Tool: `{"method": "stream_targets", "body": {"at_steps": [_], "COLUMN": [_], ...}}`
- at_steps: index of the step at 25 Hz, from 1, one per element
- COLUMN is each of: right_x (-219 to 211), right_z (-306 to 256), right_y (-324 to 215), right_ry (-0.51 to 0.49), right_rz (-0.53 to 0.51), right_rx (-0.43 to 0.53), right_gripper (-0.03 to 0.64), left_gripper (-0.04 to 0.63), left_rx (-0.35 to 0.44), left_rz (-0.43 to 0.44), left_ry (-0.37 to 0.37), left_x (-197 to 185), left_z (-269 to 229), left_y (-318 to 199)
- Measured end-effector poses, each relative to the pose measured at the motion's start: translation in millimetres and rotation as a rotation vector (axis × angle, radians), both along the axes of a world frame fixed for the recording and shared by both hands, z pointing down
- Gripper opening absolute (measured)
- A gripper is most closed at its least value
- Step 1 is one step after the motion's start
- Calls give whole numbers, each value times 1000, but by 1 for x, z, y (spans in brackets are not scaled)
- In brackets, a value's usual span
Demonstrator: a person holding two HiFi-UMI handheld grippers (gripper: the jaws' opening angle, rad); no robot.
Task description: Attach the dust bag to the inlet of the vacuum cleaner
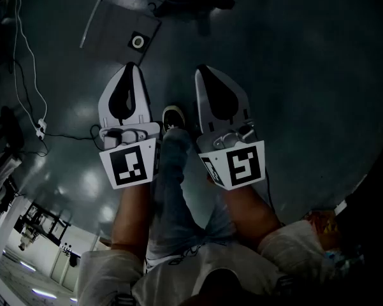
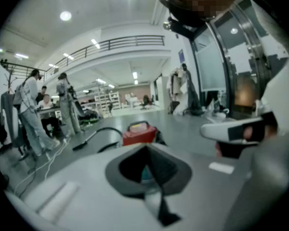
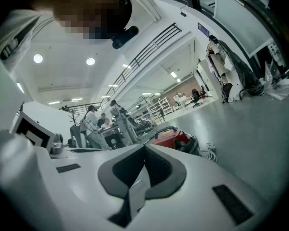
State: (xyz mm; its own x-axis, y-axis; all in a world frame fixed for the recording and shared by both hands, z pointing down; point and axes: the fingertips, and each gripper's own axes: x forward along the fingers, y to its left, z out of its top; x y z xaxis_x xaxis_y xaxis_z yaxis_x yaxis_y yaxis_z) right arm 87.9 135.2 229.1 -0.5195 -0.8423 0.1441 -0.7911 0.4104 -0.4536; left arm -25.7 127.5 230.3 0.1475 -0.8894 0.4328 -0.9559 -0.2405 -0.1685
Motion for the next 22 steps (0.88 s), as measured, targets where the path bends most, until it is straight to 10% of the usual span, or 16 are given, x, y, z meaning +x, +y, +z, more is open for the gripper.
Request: {"method": "stream_targets", "body": {"at_steps": [13,22], "right_x": [-80,-133], "right_z": [25,-34], "right_y": [-48,-105], "right_ry": [94,186], "right_rz": [-116,-199], "right_rx": [72,145], "right_gripper": [11,10], "left_gripper": [3,3], "left_rx": [49,80], "left_rz": [7,-143], "left_ry": [-1,160], "left_x": [-50,-112], "left_z": [4,9], "left_y": [-41,-82]}}
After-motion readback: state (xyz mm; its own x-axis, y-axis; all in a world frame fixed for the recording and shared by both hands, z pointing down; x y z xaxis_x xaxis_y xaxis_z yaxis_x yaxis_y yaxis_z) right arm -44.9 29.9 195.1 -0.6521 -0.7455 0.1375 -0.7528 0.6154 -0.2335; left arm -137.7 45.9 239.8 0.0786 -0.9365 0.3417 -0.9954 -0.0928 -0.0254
